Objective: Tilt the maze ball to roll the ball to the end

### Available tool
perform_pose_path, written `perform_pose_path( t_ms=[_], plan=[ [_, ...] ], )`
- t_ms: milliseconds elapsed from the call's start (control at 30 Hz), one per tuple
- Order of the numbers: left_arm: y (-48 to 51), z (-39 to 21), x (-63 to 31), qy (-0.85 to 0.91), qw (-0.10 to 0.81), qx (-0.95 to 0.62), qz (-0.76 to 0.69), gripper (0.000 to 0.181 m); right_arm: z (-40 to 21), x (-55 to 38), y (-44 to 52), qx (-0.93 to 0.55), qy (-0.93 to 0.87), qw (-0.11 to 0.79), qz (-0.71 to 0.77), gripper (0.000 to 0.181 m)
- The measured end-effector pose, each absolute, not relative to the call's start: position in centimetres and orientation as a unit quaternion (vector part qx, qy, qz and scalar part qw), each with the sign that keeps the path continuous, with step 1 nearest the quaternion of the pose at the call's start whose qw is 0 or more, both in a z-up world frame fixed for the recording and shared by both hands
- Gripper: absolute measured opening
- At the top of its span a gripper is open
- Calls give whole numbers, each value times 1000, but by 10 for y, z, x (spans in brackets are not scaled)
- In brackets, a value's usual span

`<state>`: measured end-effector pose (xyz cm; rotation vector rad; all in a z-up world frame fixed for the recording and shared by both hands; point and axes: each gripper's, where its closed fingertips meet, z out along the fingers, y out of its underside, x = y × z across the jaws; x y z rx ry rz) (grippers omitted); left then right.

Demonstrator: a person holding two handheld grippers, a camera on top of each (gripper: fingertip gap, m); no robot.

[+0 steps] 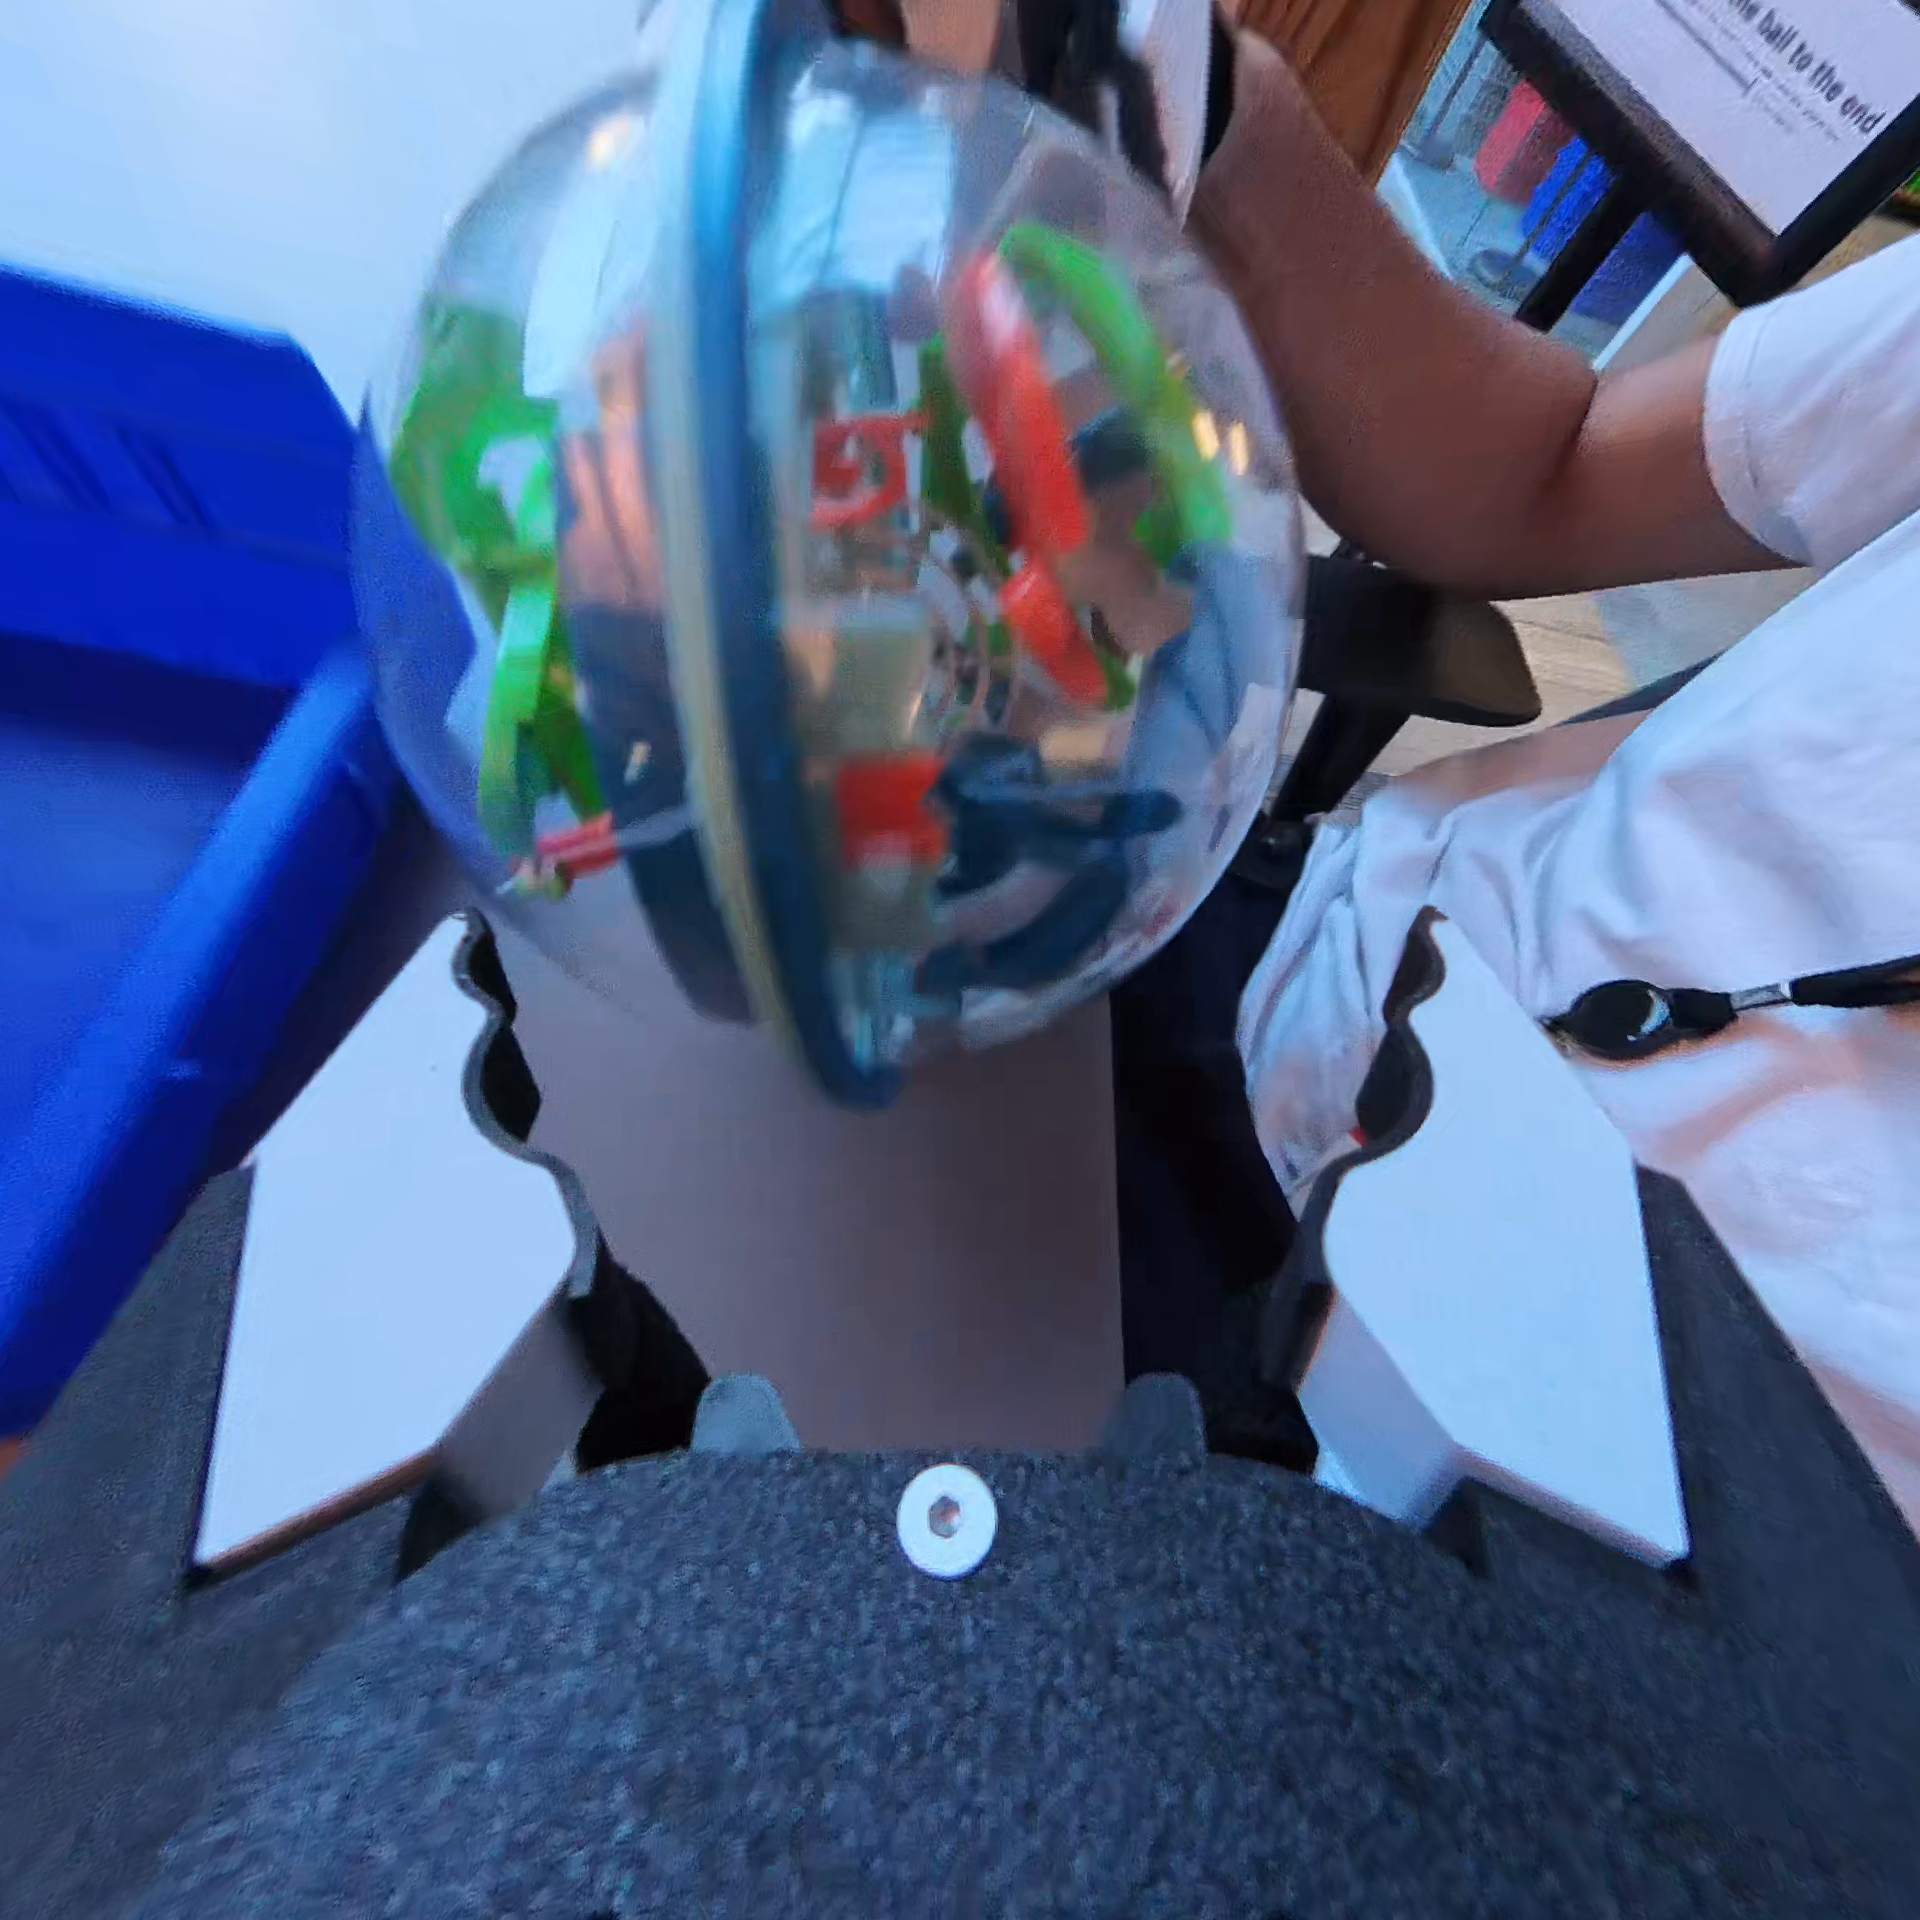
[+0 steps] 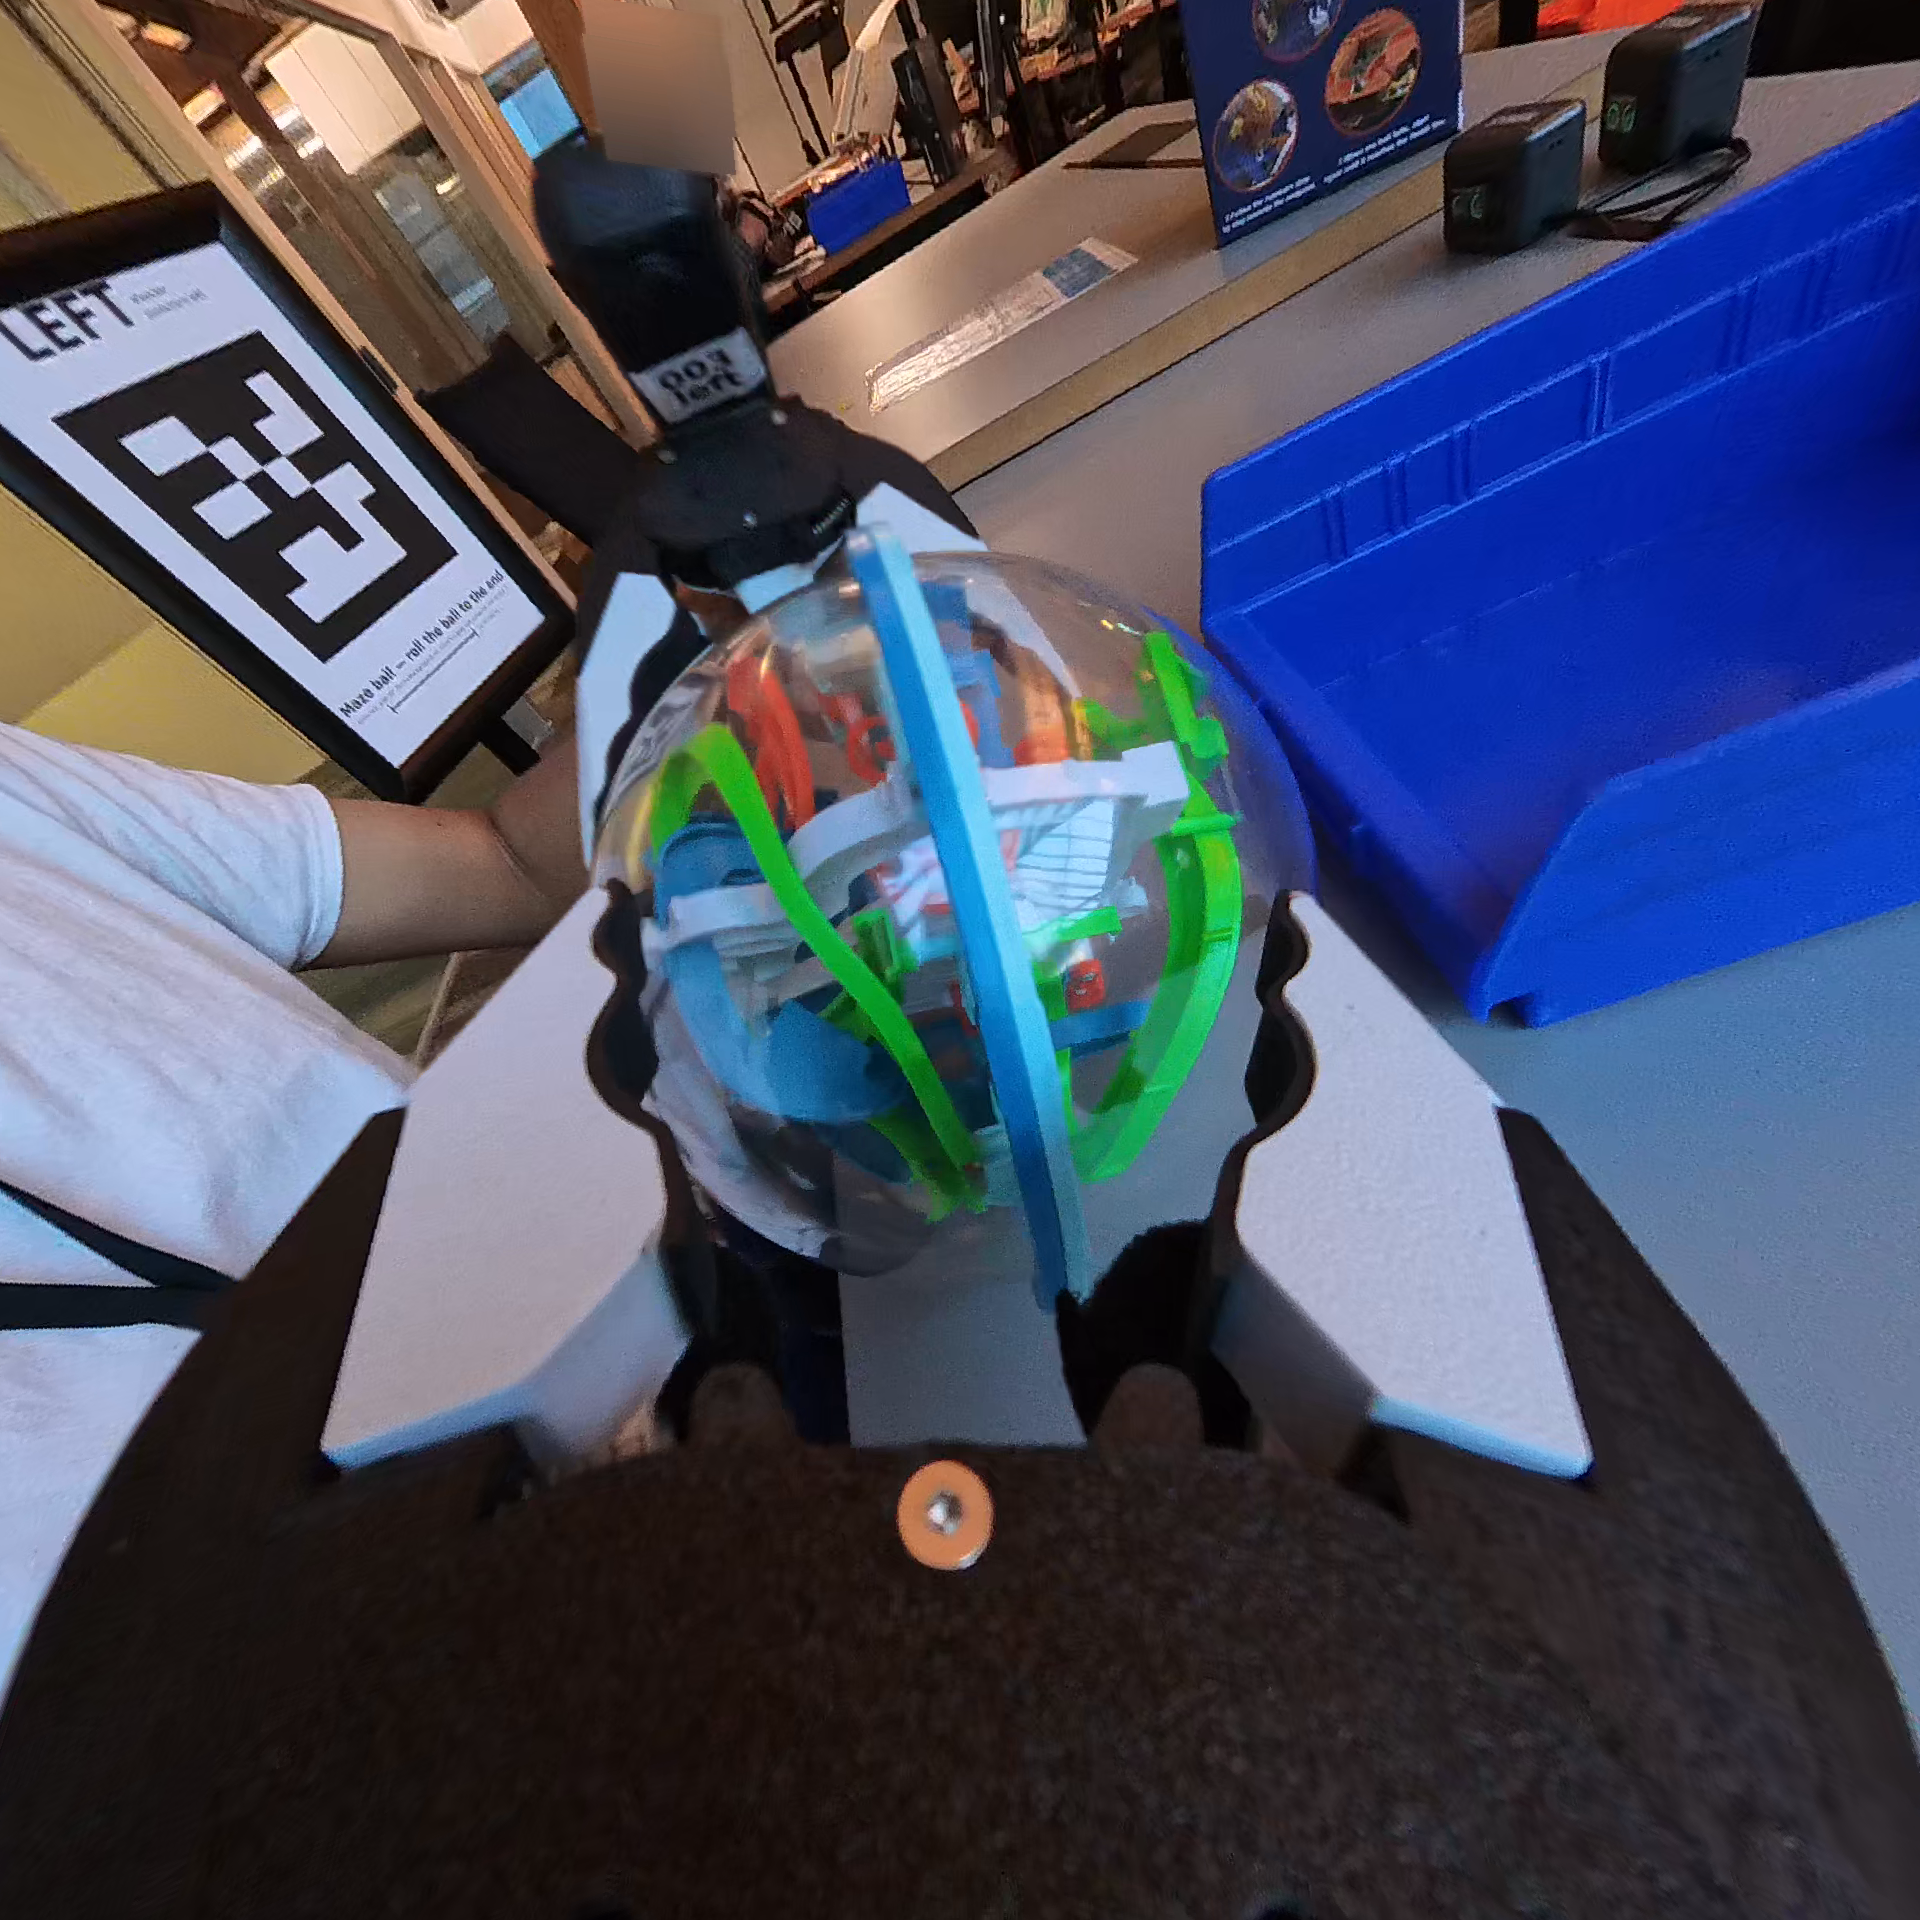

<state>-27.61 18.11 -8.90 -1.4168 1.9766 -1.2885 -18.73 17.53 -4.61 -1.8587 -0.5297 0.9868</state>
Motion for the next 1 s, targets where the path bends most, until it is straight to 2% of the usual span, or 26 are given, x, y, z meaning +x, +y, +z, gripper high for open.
perform_pose_path(
  t_ms=[167,267,433,633,1000],
  plan=[
    [197,-107,-257,692,232,-542,-418,152,-47,-190,183,-755,-227,490,372,121],
    [197,-108,-261,675,238,-544,-437,146,-54,-174,177,-761,-214,538,292,136],
    [193,-111,-265,660,245,-552,-448,142,-101,-191,153,-793,-201,515,256,154],
    [185,-120,-262,639,237,-563,-467,141,-108,-208,162,-775,-205,534,268,155],
    [168,-127,-252,627,218,-558,-498,144,-91,-201,151,-805,-218,509,214,158]
  ],
)
